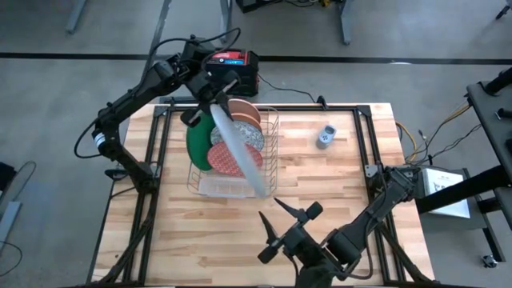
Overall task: Sort dishes
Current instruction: Put the gray plate in the dish rack
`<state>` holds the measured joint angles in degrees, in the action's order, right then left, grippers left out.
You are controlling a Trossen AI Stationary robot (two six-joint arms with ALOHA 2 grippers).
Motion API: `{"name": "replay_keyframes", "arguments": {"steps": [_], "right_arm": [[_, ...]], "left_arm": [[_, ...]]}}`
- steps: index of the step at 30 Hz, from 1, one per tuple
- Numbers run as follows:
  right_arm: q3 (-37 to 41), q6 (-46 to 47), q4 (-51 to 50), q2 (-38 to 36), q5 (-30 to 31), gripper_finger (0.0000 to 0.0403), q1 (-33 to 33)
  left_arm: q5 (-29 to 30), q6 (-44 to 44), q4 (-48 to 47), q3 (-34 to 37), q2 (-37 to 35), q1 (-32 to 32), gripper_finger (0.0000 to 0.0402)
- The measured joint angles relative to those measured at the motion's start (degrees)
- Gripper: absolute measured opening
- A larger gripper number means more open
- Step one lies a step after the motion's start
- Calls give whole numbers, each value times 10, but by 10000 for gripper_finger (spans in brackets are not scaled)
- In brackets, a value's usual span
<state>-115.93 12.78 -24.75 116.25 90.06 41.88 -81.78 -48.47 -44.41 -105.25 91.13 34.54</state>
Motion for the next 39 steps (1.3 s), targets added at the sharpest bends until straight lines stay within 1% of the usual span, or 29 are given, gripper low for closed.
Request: {"name": "replay_keyframes", "arguments": {"steps": [4, 10, 14, 17, 19, 20, 22, 23, 24, 26, 29, 31, 37, 39], "right_arm": [[-12, -20, 0, 0, -1, 227, -14], [-30, -30, -1, 0, -4, 220, -55], [-46, -25, -1, 0, -4, 198, -66], [-61, -25, 1, 0, 1, 153, -72], [-71, -30, 2, -1, 3, 107, -75], [-75, -34, 2, -1, 5, 80, -77], [-81, -41, 0, -1, 35, 29, -79], [-83, -45, 1, -3, 35, 18, -81], [-85, -44, 2, -4, 34, 16, -83], [-86, -37, 2, -4, 29, 17, -85], [-86, -30, -1, -5, 33, 9, -86], [-86, -28, 0, -10, 32, 8, -89], [-87, -46, 1, -16, 32, 7, -93], [-87, -71, -2, -20, 31, 7, -99]], "left_arm": [[-37, 1, -5, 0, 0, -3, 5], [-35, -5, -4, 0, -1, -10, 5], [-19, 1, -2, 0, -1, -10, 6], [38, 38, -1, 0, -1, -11, 18], [69, 49, -1, 0, -1, -11, 34], [74, 48, -1, 0, -1, -11, 42], [56, 39, -4, 0, -1, -11, 51], [50, 38, -1, 0, -2, -11, 53], [47, 35, 3, 0, -2, -11, 54], [65, 47, 11, 0, -3, -11, 56], [139, 95, 11, -10, -3, -7, 61], [174, 97, 6, -20, -5, 0, 69], [195, 70, -31, -85, -2, 31, 106], [214, 69, -31, -113, -2, 41, 119]]}}
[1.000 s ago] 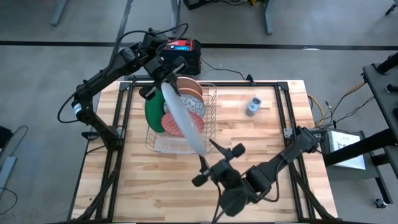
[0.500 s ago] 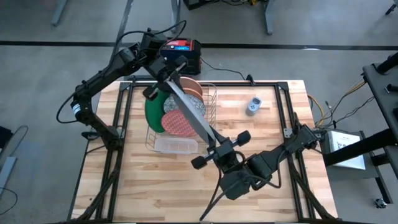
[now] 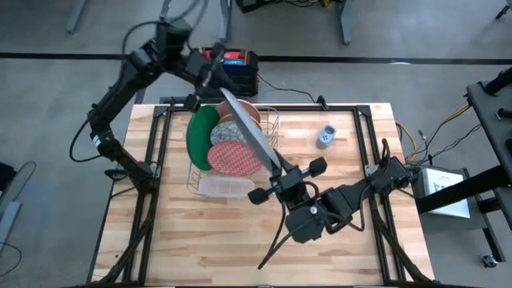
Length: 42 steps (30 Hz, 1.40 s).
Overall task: Sort dishes
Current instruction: Put the gray plate in the dish rack
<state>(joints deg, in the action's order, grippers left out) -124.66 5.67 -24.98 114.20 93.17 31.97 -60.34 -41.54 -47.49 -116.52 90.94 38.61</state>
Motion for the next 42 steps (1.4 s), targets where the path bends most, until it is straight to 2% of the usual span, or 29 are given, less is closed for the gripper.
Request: {"name": "replay_keyframes", "arguments": {"steps": [3, 6, 11, 17, 21, 24, 26, 29, 35, 42], "right_arm": [[0, -44, -17, -6, -3, 7, -15], [0, -40, -53, -11, -7, 6, -39], [0, 65, -154, -21, -27, 2, -78], [2, 235, -292, -37, -64, 2, -114], [1, 333, -380, -61, -132, 1, -137], [1, 429, -477, -76, -207, 1, -164], [4, 482, -558, -83, -278, 1, -177], [4, 566, -649, -88, -333, 1, -192], [7, 598, -651, -107, -358, 1, -202], [7, 594, -651, -122, -365, 1, -239]], "left_arm": [[50, 0, -12, -44, 0, 13, 136], [117, 1, -23, -80, 1, 16, 147], [207, -13, -54, -129, 1, 18, 157], [312, -54, -81, -161, 2, 18, 158], [369, -58, -81, -165, 3, 17, 158], [395, -67, -76, -164, 3, 17, 158], [415, -71, -64, -166, 2, 20, 158], [443, -74, -63, -168, 5, 20, 158], [531, -75, -57, -165, 24, 20, 158], [532, -62, -47, -165, 42, 17, 158]]}}
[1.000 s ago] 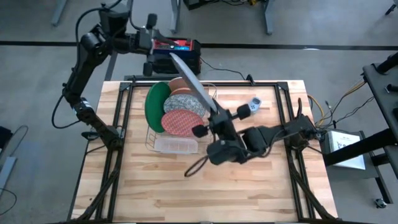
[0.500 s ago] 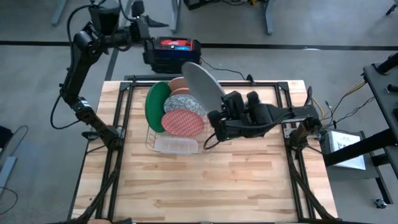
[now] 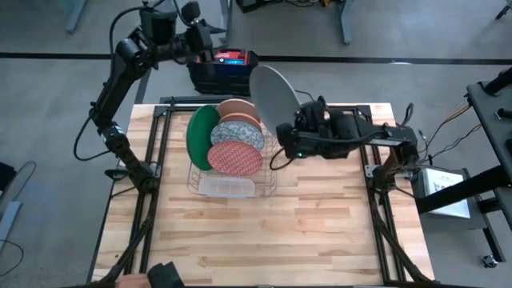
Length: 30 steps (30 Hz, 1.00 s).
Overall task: Sort dishes
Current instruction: Put the gray plate in the dish rack
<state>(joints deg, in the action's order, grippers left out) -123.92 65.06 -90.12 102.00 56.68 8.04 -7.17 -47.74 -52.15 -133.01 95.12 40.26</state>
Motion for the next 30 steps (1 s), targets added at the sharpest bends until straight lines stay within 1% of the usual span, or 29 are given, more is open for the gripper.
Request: {"name": "replay_keyframes", "arguments": {"steps": [7, 11, 21, 25, 30], "right_arm": [[34, -6, 0, 4, -53, 1, -39], [61, 7, 1, 4, -58, 1, -41], [95, 51, 5, 5, -73, 4, -43], [102, 57, 15, 5, -91, 24, -43], [103, 55, 25, 5, -117, 73, -43]], "left_arm": [[-1, 16, 7, -2, 3, 0, 158], [-3, 18, 7, -1, 3, 0, 158], [-7, 36, 7, -1, 3, -1, 158], [-10, 39, 6, -1, 3, -1, 158], [-10, 47, 6, 0, 3, -1, 158]]}}
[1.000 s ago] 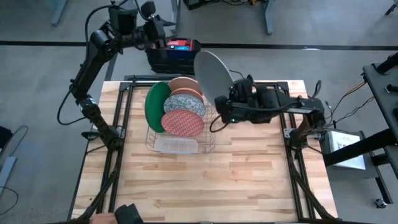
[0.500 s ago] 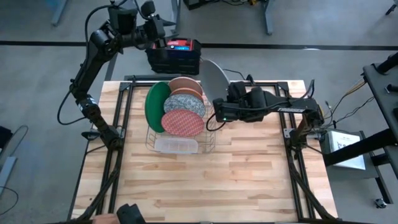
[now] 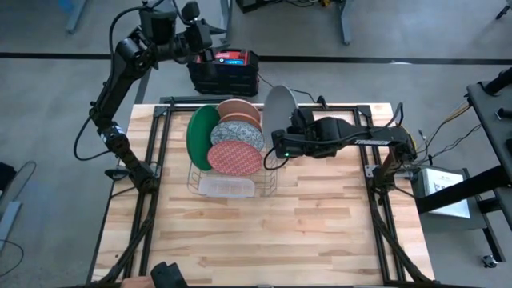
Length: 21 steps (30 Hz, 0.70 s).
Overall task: Sort dishes
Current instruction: Put the gray plate in the dish rack, then return to Home Position
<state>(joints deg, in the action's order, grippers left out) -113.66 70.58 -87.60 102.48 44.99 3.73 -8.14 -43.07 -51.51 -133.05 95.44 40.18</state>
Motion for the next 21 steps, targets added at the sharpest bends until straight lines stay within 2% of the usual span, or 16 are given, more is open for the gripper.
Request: {"name": "replay_keyframes", "arguments": {"steps": [11, 21], "right_arm": [[0, 0, 11, 0, -35, 156, 8], [-2, -1, 13, 0, -35, 196, 21]], "left_arm": [[0, 4, -1, 1, 0, 0, 158], [0, 8, -5, 1, 0, 0, 158]]}}
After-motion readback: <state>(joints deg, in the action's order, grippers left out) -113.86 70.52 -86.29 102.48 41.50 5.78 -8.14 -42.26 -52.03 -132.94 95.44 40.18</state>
